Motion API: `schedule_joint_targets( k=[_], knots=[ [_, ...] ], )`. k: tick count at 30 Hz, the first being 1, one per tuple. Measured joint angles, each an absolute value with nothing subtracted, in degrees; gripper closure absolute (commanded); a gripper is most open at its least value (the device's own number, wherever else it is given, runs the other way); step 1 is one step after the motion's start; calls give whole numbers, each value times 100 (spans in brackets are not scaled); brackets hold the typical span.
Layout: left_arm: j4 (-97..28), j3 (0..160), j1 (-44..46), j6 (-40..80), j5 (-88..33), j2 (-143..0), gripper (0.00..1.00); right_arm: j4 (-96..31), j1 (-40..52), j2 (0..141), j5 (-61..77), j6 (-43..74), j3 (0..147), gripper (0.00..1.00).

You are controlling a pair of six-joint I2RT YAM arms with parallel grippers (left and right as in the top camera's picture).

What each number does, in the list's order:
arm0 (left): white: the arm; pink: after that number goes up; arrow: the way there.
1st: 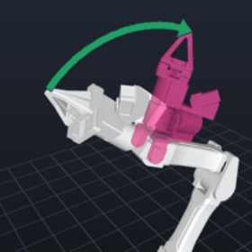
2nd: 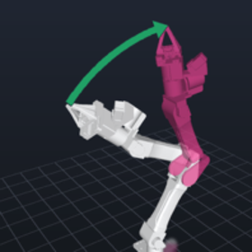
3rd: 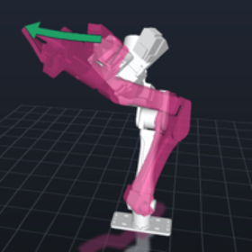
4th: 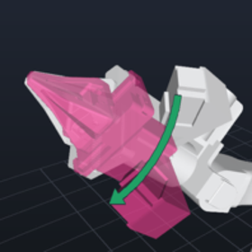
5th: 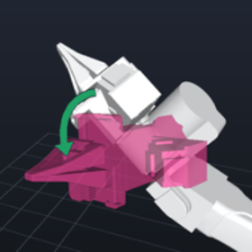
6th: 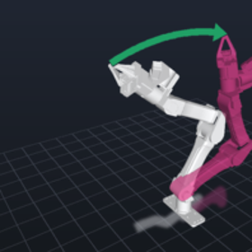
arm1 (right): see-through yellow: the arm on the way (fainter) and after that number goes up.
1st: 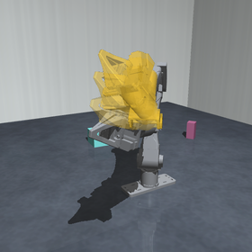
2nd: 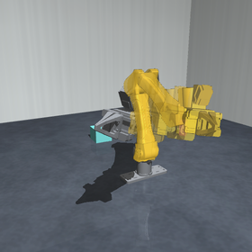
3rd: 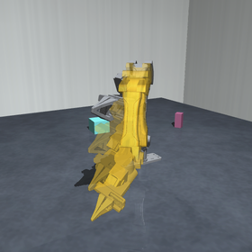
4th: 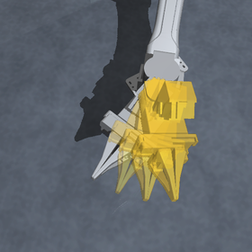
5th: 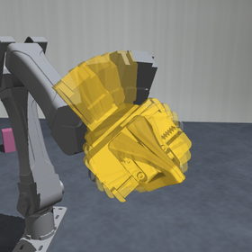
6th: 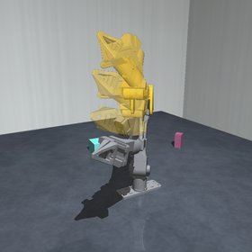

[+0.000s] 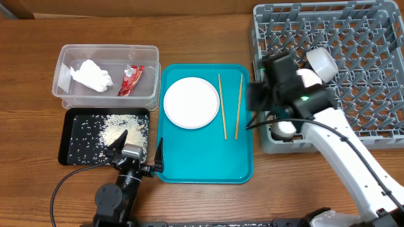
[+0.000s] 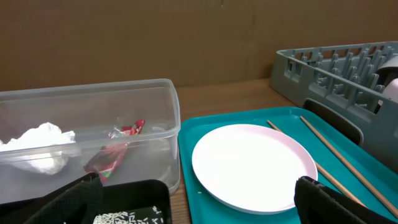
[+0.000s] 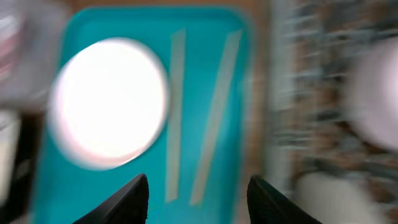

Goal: Sort waste into correct bins and load items into the dishwasher
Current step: 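Grasp the white plate with the right gripper and stand it in the rack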

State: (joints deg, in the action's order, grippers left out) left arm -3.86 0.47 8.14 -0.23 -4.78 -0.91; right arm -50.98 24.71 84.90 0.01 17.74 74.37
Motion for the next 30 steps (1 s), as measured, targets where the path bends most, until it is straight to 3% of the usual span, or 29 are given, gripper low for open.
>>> schedule_joint_targets(
  k=[7, 18, 20, 23, 30],
  knots=[
    [-384, 47, 814, -23, -478, -91, 0, -4305, 3225, 9314, 937, 2115, 7437, 52],
    [-384, 47, 814, -23, -478, -91, 0, -3599, 3347, 11126, 613, 3607, 7435, 57],
    [-384, 47, 814, -23, -478, -91, 0, -3592, 3347, 11310, 633, 3806, 7435, 63],
    [-384, 47, 814, -23, -478, -91, 0, -3520, 3356, 11419, 711, 4003, 7435, 94],
    [-384, 47, 814, -23, -480, -91, 0, -3686, 3395, 11391, 788, 4200, 7437, 96]
  ],
)
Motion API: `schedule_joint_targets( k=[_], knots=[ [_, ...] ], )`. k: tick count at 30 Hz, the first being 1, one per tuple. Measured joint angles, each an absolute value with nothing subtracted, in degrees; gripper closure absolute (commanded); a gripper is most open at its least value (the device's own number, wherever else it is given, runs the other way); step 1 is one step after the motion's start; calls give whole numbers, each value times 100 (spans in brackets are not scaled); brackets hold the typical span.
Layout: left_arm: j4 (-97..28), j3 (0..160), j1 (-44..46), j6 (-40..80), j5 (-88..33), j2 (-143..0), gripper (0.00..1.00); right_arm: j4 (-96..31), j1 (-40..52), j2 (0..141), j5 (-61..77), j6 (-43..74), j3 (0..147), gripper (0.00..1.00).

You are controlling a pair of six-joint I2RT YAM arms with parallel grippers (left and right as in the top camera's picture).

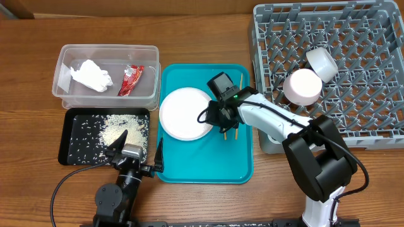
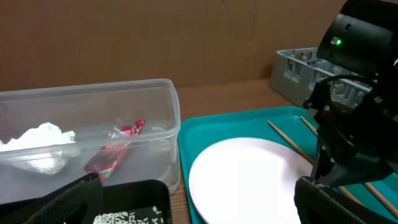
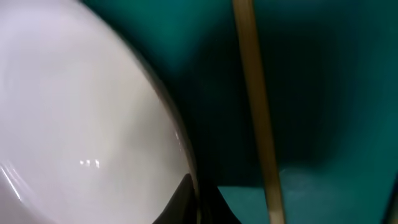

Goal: Sort waste into correct bins and load items into the dishwasher
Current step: 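Grasp the white plate with the right gripper and stand it in the rack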

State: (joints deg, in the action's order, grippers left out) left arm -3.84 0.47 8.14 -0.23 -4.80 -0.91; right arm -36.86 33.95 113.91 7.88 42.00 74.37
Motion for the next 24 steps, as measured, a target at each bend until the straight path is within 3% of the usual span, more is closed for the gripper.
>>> schedule_joint_targets(
  k=[9, 15, 18, 24],
  knots=[
    [-386, 47, 814, -23, -478, -91, 0, -4060, 3218, 9765, -403, 3734, 7411, 96],
    [-384, 47, 814, -23, -478, -91, 0, -3653, 2943, 8138, -3022, 2849, 7424, 96],
    [-384, 47, 814, -23, -478, -91, 0, -3079, 2685, 7981, -4296, 2180, 7430, 96],
    [-386, 47, 814, -23, -478, -91, 0, -2147, 1881, 8438, -5308, 1039, 7430, 96]
  ],
)
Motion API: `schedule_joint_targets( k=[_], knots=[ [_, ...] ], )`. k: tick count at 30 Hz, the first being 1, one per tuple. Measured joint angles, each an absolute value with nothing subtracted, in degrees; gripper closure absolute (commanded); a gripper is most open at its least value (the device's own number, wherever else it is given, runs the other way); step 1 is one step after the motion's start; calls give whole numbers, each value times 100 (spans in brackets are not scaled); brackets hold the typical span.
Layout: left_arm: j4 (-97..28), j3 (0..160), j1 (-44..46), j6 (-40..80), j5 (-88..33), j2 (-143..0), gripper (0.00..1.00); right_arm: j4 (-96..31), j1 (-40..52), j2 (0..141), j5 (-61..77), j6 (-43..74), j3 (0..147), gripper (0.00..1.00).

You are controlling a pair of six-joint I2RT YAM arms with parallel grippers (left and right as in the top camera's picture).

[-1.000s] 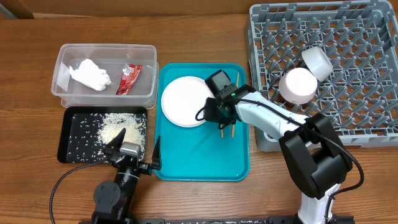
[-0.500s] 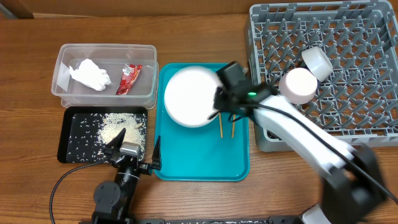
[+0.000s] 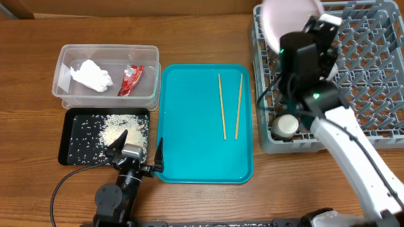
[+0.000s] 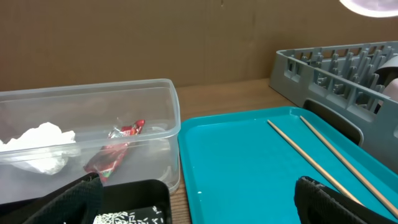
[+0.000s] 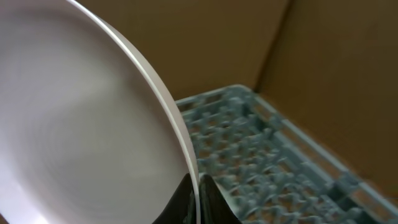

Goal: Sort waste into correct bins and load items into the dishwasher
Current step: 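Grasp the white plate with the right gripper and stand it in the rack, then pick one chopstick from the tray with the right gripper, drop in rack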

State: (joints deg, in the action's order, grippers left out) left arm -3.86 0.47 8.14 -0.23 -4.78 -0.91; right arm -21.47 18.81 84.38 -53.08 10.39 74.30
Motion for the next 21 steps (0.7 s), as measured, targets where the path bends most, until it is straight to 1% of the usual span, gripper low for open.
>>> schedule_joint_targets(
  k=[6, 8, 13, 14, 16, 18, 19, 21],
  knots=[
    [-386, 47, 814, -23, -480, -91, 0, -1310, 1302, 9185, -5581, 250, 7430, 96],
    [-384, 47, 814, -23, -478, -91, 0, -1107, 1249, 9445, -5614, -21, 7430, 96],
    [-386, 47, 814, -23, -478, -91, 0, -1050, 1251, 10016, -5634, -346, 7430, 96],
    [-384, 47, 814, -23, -478, -91, 0, -1048, 1253, 10106, -5636, -370, 7430, 94],
    [-384, 47, 814, -23, -478, -91, 0, -1050, 1258, 10269, -5636, -379, 7430, 80],
    [-386, 47, 814, -23, -478, -91, 0, -1111, 1291, 10348, -5645, -438, 7428, 73],
    [-386, 47, 814, -23, -478, -91, 0, -1153, 1319, 10357, -5653, -449, 7428, 69],
    [-386, 47, 814, -23, -478, -91, 0, -1155, 1420, 10355, -5769, -473, 7428, 67]
  ],
)
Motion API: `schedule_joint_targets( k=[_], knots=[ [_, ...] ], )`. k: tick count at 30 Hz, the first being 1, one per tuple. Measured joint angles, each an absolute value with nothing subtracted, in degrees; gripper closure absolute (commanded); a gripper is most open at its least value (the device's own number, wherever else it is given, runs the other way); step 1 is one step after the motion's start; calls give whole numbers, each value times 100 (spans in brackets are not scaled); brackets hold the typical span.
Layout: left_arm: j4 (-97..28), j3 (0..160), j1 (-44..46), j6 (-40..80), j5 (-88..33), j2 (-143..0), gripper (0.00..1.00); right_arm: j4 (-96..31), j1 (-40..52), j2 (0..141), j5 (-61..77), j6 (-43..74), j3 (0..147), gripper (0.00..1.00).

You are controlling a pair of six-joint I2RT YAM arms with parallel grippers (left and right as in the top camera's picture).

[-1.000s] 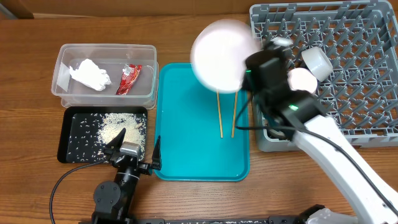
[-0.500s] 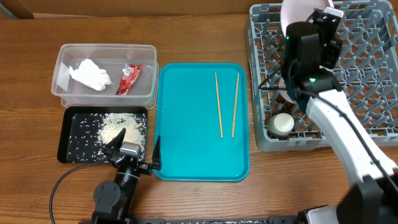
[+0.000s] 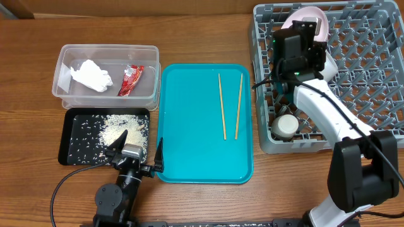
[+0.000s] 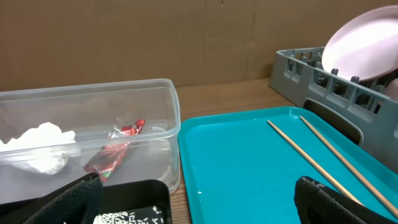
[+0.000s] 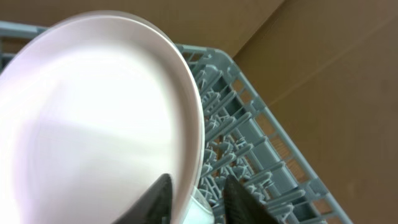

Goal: Sort waste into correct bins and load items into the dishwasher
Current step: 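Pick one chopstick from the tray with the right gripper, drop in rack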

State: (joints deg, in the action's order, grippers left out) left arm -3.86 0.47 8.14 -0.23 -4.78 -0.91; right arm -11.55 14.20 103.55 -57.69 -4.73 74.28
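Note:
A pale pink plate (image 3: 308,17) stands on edge among the pegs at the back left of the grey dish rack (image 3: 372,107). It also shows in the left wrist view (image 4: 360,43). My right gripper (image 3: 302,30) hovers at it. In the right wrist view the fingers (image 5: 160,198) stand apart, open, with the plate's rim (image 5: 186,112) between them. Two wooden chopsticks (image 3: 222,107) lie on the teal tray (image 3: 196,151). My left gripper (image 4: 199,208) rests open at the tray's front left corner, holding nothing.
A clear bin (image 3: 63,60) holds a white tissue (image 3: 90,74) and a red wrapper (image 3: 130,80). A black tray (image 3: 71,148) with rice sits in front of it. A cup (image 3: 285,126) stands in the rack's front left compartment.
The right gripper, then shut on the plate held high over the rack's back left corner, is now lower and open, and the plate stands on edge in the rack. The left arm is unchanged.
The plate lay on the teal tray beside the chopsticks while my right arm was by the rack's left side. Then my right gripper was at the plate's right rim on the tray. Later it held the plate above the rack, and now the plate stands in the rack.

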Motion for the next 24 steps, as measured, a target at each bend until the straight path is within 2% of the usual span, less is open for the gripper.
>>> schedule_joint_targets(
  k=[6, 11, 13, 16, 20, 24],
  knots=[
    [-386, 47, 814, -23, -480, -91, 0, -1664, 2043, 10230, -6097, -473, 7428, 61],
    [-384, 47, 814, -23, -478, -91, 0, -2766, 2753, 9592, -5642, -93, 7428, 46],
    [-386, 47, 814, -23, -480, -91, 0, -3369, 2995, 9240, -4991, 281, 7432, 45],
    [-384, 47, 814, -23, -480, -91, 0, -4005, 3199, 8860, -3398, 956, 7437, 48],
    [-384, 47, 814, -23, -480, -91, 0, -4115, 3229, 8910, -1153, 1675, 7367, 51],
    [-386, 47, 814, -23, -478, -91, 0, -4119, 3242, 9347, -123, 2082, 7157, 51]
  ],
)
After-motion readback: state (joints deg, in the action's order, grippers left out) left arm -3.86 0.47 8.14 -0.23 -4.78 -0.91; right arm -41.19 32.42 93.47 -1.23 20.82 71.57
